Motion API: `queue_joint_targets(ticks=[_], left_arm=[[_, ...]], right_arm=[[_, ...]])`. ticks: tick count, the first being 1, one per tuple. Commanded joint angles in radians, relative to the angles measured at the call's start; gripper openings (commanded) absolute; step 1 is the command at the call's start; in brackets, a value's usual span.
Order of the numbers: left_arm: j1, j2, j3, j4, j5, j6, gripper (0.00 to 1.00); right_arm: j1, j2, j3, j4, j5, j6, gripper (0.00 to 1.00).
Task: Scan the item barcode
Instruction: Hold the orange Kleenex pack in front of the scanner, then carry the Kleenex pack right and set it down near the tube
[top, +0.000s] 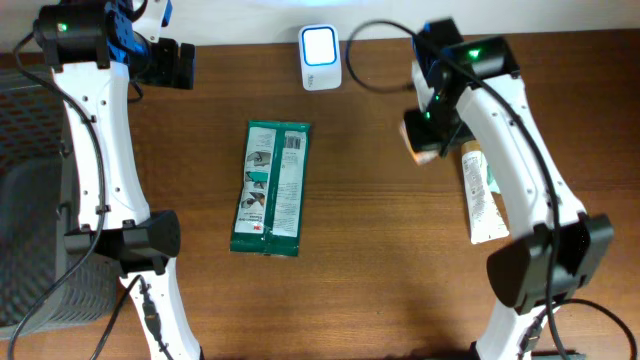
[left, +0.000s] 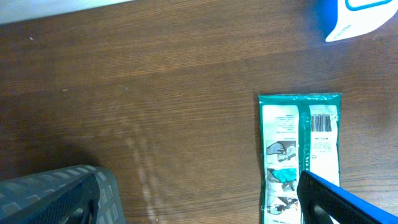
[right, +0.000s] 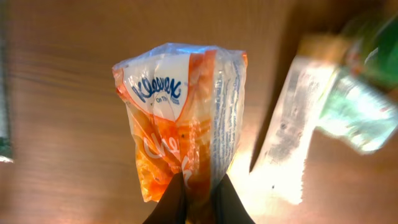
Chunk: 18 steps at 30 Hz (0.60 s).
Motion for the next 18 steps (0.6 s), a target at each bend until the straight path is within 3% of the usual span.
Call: queue_joint_targets(ticks=[1, 9, 10, 11, 12, 13, 15, 18], left_arm=[[0.006, -0.005, 0.003, 0.002, 0.008, 0.009, 0.99], [0.006, -0.005, 0.003, 0.002, 0.008, 0.009, 0.99], [0.006, -0.005, 0.003, 0.002, 0.008, 0.009, 0.99], [0.006, -0.005, 0.003, 0.002, 0.008, 0.009, 0.99], [0.006, -0.005, 0.003, 0.002, 0.008, 0.009, 0.99], [0.006, -0.005, 0.003, 0.002, 0.008, 0.009, 0.99], [0.006, -0.005, 0.003, 0.002, 0.008, 0.009, 0.99], [0.006, -0.005, 0.003, 0.002, 0.008, 0.009, 0.99]], right_arm=[[-0.074, 0.019, -0.184, 0.036, -0.017, 0.069, 0.04], [-0.181, 0.019, -0.372, 0.14, -0.018, 0.069, 0.05], [-0.189, 0.019, -0.371, 0.143, -0.016, 0.069, 0.16], [-0.198, 0.019, -0.369, 0.143, -0.017, 0.069, 0.33], [-0.204, 0.019, -0.367, 0.143, -0.017, 0.069, 0.68], [-0.205, 0.019, -0.362, 0.138, -0.017, 0.062, 0.84], [-0.206, 0.018, -0.325, 0.126, -0.02, 0.038, 0.93], [-0.204, 0.011, -0.25, 0.119, -0.058, -0.004, 0.96]])
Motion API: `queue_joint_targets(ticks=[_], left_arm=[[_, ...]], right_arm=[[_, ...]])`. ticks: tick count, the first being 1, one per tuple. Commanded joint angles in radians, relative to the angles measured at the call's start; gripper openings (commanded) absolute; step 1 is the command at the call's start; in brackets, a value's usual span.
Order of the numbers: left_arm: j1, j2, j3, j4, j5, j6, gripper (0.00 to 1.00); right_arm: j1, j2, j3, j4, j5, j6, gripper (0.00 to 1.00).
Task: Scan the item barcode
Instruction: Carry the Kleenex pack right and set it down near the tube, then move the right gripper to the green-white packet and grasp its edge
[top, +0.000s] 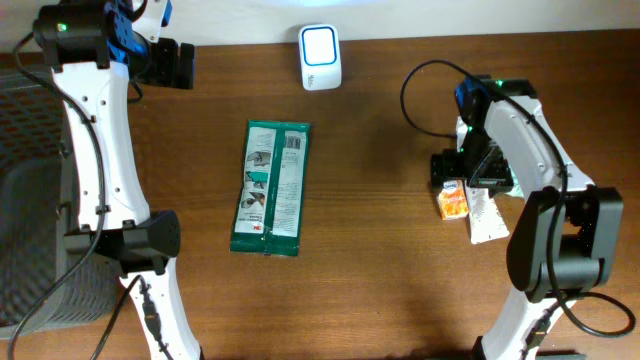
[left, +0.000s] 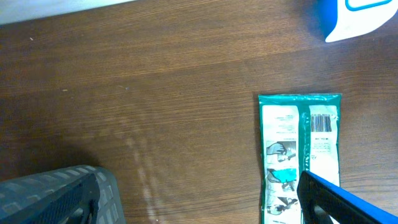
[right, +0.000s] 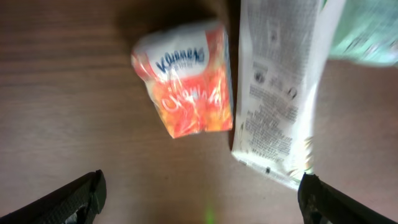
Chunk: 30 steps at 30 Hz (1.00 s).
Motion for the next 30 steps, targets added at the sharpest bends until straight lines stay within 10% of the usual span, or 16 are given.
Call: queue_joint_targets(ticks=[1, 19, 30], left_arm=[[0.006, -0.005, 0.003, 0.001, 0.008, 0.009, 0.99], [0.006, -0.005, 0.003, 0.001, 0.008, 0.009, 0.99], [0.006, -0.005, 0.003, 0.001, 0.008, 0.009, 0.99]], right_arm=[[-0.002, -0.018, 0.109, -0.005, -0.071, -0.056, 0.98], [0.131, -0.045, 0.177, 0.012, -0.114, -0.078, 0.98], [0.274, -0.028, 0.155, 0.158, -0.507, -0.034, 0.98]])
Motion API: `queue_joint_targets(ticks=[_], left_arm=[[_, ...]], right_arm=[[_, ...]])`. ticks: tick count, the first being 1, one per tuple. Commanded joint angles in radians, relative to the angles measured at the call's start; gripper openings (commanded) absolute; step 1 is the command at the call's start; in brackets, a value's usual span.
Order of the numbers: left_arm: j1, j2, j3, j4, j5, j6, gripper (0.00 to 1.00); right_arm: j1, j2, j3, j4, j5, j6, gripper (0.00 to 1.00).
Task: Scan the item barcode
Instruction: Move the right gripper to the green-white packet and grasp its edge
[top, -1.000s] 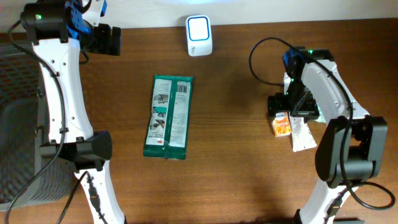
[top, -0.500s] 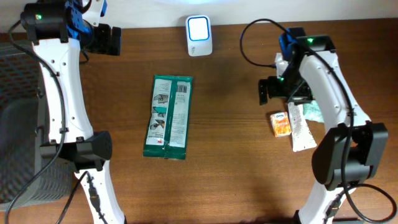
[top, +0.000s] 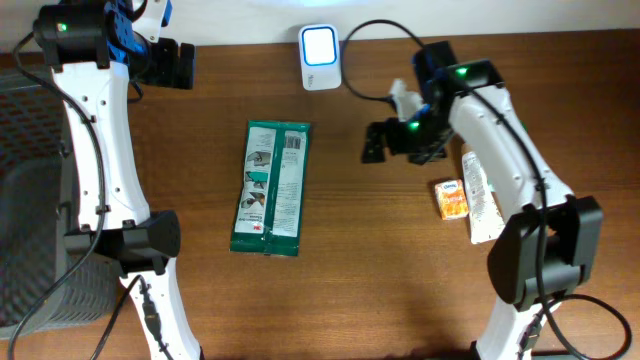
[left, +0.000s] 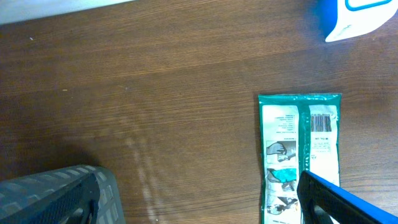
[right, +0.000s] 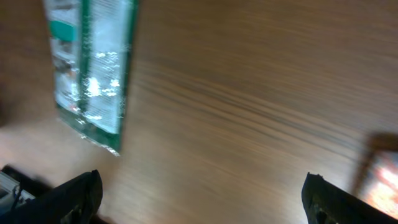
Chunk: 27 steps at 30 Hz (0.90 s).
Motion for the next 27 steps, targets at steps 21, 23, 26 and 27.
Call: queue_joint_targets(ticks=[21, 23, 26, 27], left_arm=[[0.006, -0.005, 0.003, 0.002, 0.008, 0.009, 0.99], [0.006, -0.005, 0.003, 0.002, 0.008, 0.009, 0.99], [0.006, -0.005, 0.003, 0.002, 0.008, 0.009, 0.99], [0.006, -0.005, 0.003, 0.002, 0.008, 0.009, 0.99]], right_arm=[[0.383, 0.245, -0.011, 0.403, 0.115, 0.335, 0.81], [0.386, 0.246, -0.011, 0.404, 0.129, 0.335, 0.81], [0.386, 0.246, -0.011, 0.407, 0.129, 0.335, 0.81], [0.386, 0.246, -0.011, 0.407, 0.129, 0.335, 0.81]])
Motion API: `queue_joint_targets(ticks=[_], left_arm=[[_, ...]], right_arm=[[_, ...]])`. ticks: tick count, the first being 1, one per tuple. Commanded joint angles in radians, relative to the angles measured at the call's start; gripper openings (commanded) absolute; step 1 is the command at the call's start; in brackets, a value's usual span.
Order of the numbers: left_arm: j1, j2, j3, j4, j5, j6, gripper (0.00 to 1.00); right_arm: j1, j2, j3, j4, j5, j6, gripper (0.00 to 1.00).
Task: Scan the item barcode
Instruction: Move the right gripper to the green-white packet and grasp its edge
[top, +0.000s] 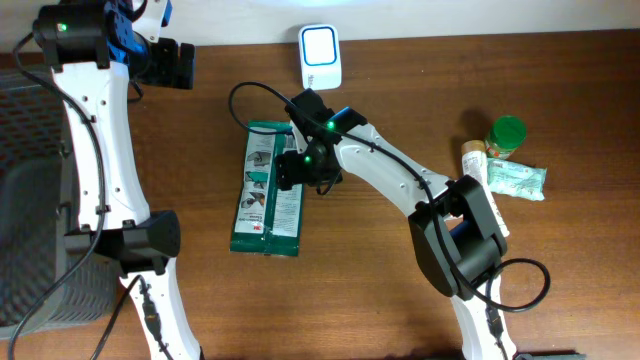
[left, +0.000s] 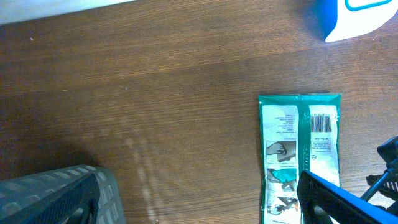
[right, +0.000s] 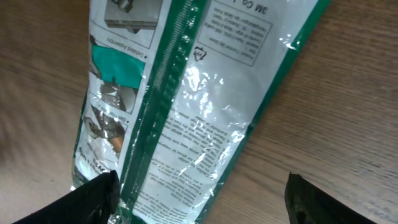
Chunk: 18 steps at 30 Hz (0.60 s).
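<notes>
A flat green packet (top: 270, 188) lies lengthwise at the table's middle, its barcode panel near the far end (left: 319, 122). The white scanner (top: 320, 45) with a lit blue face stands at the back edge. My right gripper (top: 305, 168) hovers open just over the packet's right half. In its wrist view the shiny packet (right: 186, 112) fills the frame between the spread fingertips (right: 93, 199). My left gripper (top: 175, 65) stays open at the back left, holding nothing. Its view takes in the packet (left: 298, 149) and the scanner (left: 351, 18).
At the right sit a green-capped bottle (top: 505, 135), a white tube (top: 473, 160) and a green-white pouch (top: 518, 178). A grey basket (top: 30, 240) stands off the left side. The right arm (top: 400, 185) stretches across the table from the front right.
My right gripper was open over bare wood right of the packet and is now lower, just above the green packet. The left arm has not moved.
My right gripper first held an orange tissue pack up at the right. Then the pack lay on the table beside the white tube, with the gripper open above it. Later the gripper stood further left, and now it is over the green packet.
</notes>
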Motion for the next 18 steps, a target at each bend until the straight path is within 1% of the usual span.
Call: queue_joint_targets(ticks=[1, 10, 18], left_arm=[[0.006, -0.005, 0.003, 0.001, 0.008, 0.009, 0.99], [0.006, -0.005, 0.003, 0.001, 0.008, 0.009, 0.99], [0.006, -0.005, 0.003, 0.001, 0.008, 0.009, 0.99]], right_arm=[[0.005, 0.013, -0.008, 0.004, 0.03, 0.008, 0.81], [0.005, 0.013, -0.008, 0.003, 0.046, 0.01, 0.81], [0.005, 0.013, -0.008, 0.008, 0.051, 0.076, 0.81]])
